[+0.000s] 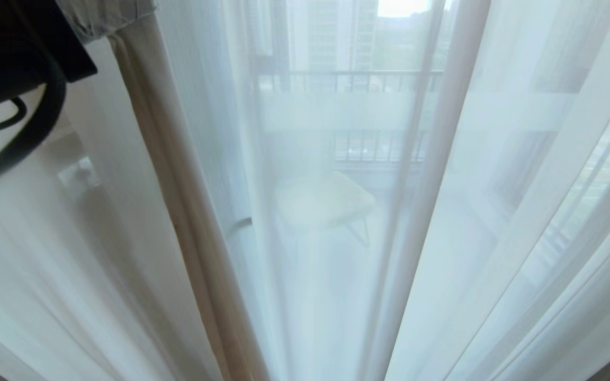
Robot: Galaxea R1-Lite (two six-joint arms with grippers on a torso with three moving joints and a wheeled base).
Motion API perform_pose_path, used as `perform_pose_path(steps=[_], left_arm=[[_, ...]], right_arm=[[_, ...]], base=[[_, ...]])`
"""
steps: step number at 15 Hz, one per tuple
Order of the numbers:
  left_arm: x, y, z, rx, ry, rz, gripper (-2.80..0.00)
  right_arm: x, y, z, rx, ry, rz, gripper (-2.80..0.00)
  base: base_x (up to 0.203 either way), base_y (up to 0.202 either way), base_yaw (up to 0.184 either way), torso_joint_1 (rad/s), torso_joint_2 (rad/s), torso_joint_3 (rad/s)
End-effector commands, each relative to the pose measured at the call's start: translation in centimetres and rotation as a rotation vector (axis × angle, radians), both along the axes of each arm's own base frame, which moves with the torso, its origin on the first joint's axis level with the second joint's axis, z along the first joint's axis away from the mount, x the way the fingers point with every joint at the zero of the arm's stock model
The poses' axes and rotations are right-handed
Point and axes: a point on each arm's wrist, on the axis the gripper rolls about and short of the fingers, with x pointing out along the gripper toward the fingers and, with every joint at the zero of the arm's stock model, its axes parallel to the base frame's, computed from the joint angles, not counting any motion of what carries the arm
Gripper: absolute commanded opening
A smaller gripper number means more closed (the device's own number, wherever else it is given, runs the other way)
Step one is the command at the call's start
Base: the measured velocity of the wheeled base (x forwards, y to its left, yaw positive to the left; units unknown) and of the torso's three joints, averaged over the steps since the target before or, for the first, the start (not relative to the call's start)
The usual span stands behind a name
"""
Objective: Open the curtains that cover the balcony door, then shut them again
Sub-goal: Close the inner curtains on both sides
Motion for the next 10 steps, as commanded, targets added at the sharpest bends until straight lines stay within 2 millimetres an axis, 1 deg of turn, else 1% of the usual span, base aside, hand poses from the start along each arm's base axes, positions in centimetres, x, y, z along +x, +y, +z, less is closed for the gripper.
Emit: perform_pose_path(steps=[1, 7, 10], left_arm=[[0.7, -2.6, -0.1, 0.014, 0.020, -0.090, -2.80], [2.4, -9.3, 0.0, 0.033, 0.039, -0.252, -2.80], [2.9, -12.0, 0.1, 0.033, 0.036, -0.306, -2.80]], right_arm=[[0.0, 0.0, 0.0, -0.001, -0.001, 0.001, -2.80], [0.0, 0.0, 0.0, -0.001, -0.001, 0.001, -2.80], [0.0, 0.0, 0.0, -0.001, -0.001, 0.001, -2.80]], base=[[0.000, 0.000, 0.000, 0.000, 0.00, 0.000], [0.000, 0.000, 0.000, 0.000, 0.00, 0.000], [0.000, 0.000, 0.000, 0.000, 0.00, 0.000]])
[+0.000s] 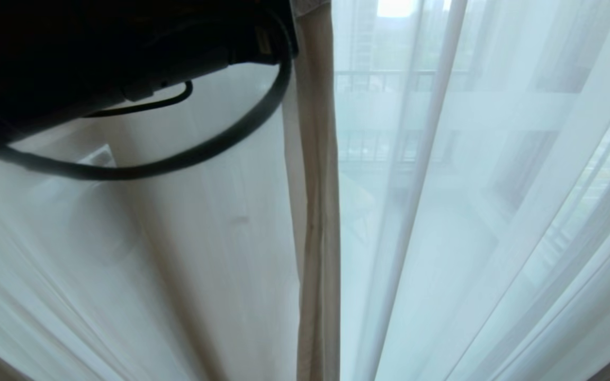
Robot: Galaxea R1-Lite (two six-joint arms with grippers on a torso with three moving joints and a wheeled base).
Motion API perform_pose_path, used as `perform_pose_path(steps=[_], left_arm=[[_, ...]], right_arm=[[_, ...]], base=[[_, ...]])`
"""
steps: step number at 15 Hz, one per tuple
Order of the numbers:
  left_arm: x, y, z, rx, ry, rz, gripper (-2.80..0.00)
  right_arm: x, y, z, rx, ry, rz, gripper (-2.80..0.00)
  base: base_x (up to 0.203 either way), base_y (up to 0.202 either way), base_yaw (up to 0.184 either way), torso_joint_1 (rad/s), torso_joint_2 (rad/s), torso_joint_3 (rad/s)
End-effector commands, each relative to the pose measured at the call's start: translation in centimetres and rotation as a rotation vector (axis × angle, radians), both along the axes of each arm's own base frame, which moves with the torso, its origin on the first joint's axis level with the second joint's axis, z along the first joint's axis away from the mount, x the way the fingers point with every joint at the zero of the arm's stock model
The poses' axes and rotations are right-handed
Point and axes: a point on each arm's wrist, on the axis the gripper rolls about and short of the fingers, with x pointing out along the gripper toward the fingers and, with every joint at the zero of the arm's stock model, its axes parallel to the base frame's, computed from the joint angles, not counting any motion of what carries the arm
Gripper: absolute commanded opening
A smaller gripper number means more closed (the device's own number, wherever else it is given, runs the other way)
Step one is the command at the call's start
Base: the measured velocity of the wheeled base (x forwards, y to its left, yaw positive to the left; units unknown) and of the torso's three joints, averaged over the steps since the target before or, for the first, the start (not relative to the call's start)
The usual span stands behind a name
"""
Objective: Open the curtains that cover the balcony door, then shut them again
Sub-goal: Close the inner curtains on both sides
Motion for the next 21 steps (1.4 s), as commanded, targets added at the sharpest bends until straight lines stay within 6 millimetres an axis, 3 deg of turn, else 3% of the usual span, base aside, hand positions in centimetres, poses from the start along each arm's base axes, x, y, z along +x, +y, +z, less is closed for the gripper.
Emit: perform_pose_path(steps=[1, 6, 11, 18, 21], left_arm=[[1.0, -2.8, -0.9, 0.023, 0.021, -0.039, -2.80], [0.1, -4.9, -1.3, 0.032, 0.028, -0.099, -2.80], [0.6, -3.3, -0.4, -0.003, 0.018, 0.006, -2.80], [0.7, 5.1, 3.5, -0.128, -0.060, 0.327, -2.80], [0.8, 8.4, 4.0, -0.145, -0.085, 0.445, -2.80]], right_arm=[[0.0, 0.0, 0.0, -0.001, -0.001, 0.001, -2.80], [0.0, 0.0, 0.0, -0.001, -0.001, 0.001, -2.80], [0.0, 0.0, 0.0, -0.001, -0.001, 0.001, -2.80], [0.0, 0.0, 0.0, -0.001, -0.001, 0.001, -2.80], [0.0, 0.0, 0.0, -0.001, -0.001, 0.001, -2.80]], base=[[0.000, 0.000, 0.000, 0.000, 0.00, 0.000], [0.000, 0.000, 0.000, 0.000, 0.00, 0.000], [0.000, 0.000, 0.000, 0.000, 0.00, 0.000], [0.000, 0.000, 0.000, 0.000, 0.00, 0.000], [0.000, 0.000, 0.000, 0.000, 0.00, 0.000]])
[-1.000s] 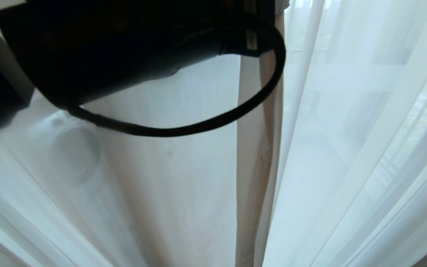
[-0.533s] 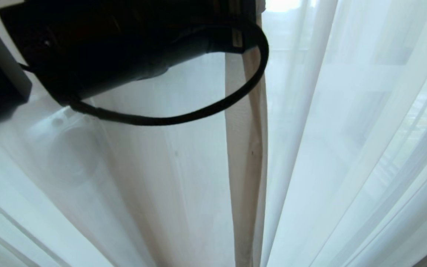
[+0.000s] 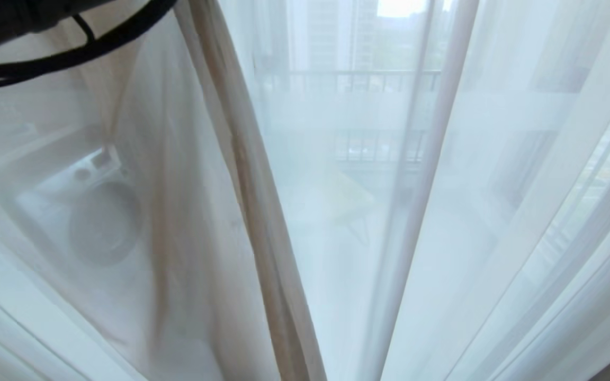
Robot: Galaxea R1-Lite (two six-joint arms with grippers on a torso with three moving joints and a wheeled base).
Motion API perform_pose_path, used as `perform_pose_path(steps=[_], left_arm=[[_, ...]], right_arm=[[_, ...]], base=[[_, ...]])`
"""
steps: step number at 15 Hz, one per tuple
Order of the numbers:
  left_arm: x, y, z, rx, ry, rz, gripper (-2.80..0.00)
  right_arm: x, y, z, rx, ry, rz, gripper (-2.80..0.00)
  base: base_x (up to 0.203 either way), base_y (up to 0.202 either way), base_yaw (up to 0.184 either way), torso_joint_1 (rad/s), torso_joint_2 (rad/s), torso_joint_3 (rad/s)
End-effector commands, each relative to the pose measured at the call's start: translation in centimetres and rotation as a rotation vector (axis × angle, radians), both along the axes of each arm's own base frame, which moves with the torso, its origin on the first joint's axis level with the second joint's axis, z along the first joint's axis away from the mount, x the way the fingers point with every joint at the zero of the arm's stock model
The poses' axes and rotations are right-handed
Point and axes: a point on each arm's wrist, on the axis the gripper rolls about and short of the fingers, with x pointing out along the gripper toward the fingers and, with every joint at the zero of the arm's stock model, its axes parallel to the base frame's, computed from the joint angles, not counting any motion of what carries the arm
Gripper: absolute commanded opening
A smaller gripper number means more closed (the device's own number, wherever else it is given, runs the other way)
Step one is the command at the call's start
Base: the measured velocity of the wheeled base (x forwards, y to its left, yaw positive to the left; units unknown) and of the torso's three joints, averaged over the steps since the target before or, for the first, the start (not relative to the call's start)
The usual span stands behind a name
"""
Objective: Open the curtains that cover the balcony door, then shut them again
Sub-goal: Close the inner curtains on both sides
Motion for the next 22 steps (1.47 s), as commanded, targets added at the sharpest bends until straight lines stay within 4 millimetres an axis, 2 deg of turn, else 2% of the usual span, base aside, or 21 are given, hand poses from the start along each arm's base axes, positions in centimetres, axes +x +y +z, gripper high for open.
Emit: perform_pose_path(steps=[1, 4, 7, 16, 17, 18, 22], left_arm=[[-1.0, 3.1, 0.4, -0.017, -0.025, 0.095, -2.80], [-1.9, 5.7, -1.5, 0.008, 0.017, 0.187, -2.80], [-3.1, 7.4, -3.5, 0.029, 0.059, 0.242, -2.80], [-4.7, 7.7, -4.7, 0.041, 0.072, 0.221, -2.80], [-4.9, 7.8, -4.7, 0.040, 0.071, 0.221, -1.70], [-4.9, 7.8, -4.8, 0.044, 0.072, 0.221, 0.00], [-6.3, 8.4, -5.0, 0.047, 0.079, 0.224, 0.00]], right_arm=[[0.0, 0.0, 0.0, -0.001, 0.000, 0.001, -2.80], [0.0, 0.0, 0.0, -0.001, 0.000, 0.001, -2.80], [0.0, 0.0, 0.0, -0.001, -0.001, 0.001, -2.80], [0.0, 0.0, 0.0, -0.001, 0.000, 0.001, -2.80], [0.0, 0.0, 0.0, -0.001, 0.000, 0.001, -2.80], [0.0, 0.0, 0.0, -0.001, 0.000, 0.001, -2.80], [0.0, 0.0, 0.0, -0.001, 0.000, 0.001, -2.80]], base=[[0.000, 0.000, 0.000, 0.000, 0.00, 0.000], [0.000, 0.000, 0.000, 0.000, 0.00, 0.000], [0.000, 0.000, 0.000, 0.000, 0.00, 0.000], [0.000, 0.000, 0.000, 0.000, 0.00, 0.000], [0.000, 0.000, 0.000, 0.000, 0.00, 0.000], [0.000, 0.000, 0.000, 0.000, 0.00, 0.000], [0.000, 0.000, 0.000, 0.000, 0.00, 0.000]])
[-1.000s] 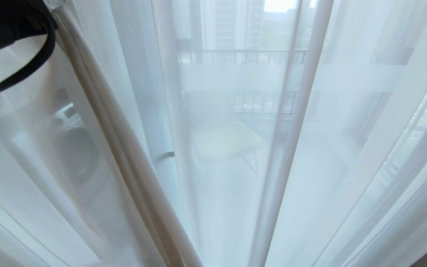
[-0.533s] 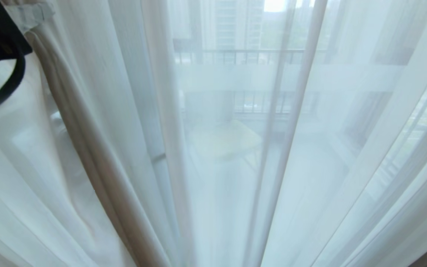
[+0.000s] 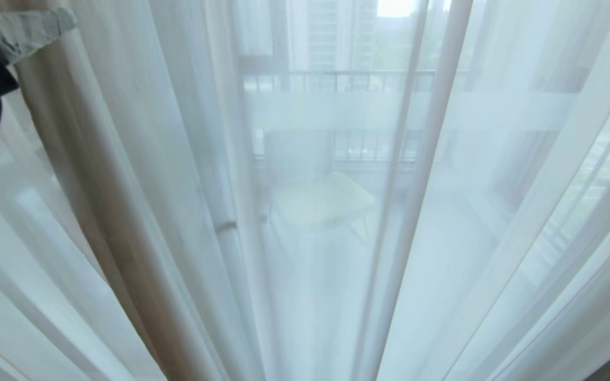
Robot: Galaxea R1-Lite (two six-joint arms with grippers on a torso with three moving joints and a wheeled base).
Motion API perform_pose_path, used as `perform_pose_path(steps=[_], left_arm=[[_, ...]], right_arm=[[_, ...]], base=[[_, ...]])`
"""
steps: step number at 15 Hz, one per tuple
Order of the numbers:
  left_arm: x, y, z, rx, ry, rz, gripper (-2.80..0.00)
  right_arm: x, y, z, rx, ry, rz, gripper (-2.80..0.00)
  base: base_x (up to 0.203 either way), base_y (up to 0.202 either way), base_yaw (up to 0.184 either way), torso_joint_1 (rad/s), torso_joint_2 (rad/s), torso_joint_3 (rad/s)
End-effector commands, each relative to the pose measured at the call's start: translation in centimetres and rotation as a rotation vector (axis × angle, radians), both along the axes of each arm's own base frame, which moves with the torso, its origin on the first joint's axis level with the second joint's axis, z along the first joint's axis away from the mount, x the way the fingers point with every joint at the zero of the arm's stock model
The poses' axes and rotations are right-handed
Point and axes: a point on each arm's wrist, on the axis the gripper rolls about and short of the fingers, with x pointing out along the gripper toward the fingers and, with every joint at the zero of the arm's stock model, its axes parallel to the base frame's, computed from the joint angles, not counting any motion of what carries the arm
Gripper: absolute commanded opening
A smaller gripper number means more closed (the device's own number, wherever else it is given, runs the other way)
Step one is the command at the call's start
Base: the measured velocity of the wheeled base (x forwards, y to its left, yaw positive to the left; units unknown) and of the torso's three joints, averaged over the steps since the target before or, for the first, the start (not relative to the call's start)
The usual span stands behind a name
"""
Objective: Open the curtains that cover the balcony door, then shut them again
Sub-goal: Close the inner curtains on both sides
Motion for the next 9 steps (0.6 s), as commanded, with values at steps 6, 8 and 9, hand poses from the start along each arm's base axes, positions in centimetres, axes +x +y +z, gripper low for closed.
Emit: perform_pose_path(steps=[6, 8, 9], left_arm=[[-4.4, 1.9, -1.0, -0.023, -0.036, 0.010, 0.00], [-6.0, 2.6, -1.5, -0.032, -0.055, 0.014, 0.00], [-6.7, 2.9, -1.8, -0.036, -0.063, 0.019, 0.00]], right_arm=[[0.0, 0.0, 0.0, -0.001, -0.001, 0.001, -2.80], [0.0, 0.0, 0.0, -0.001, -0.001, 0.001, -2.80], [0.0, 0.0, 0.0, -0.001, -0.001, 0.001, -2.80]], base=[[0.000, 0.000, 0.000, 0.000, 0.00, 0.000], [0.000, 0.000, 0.000, 0.000, 0.00, 0.000], [0.000, 0.000, 0.000, 0.000, 0.00, 0.000]])
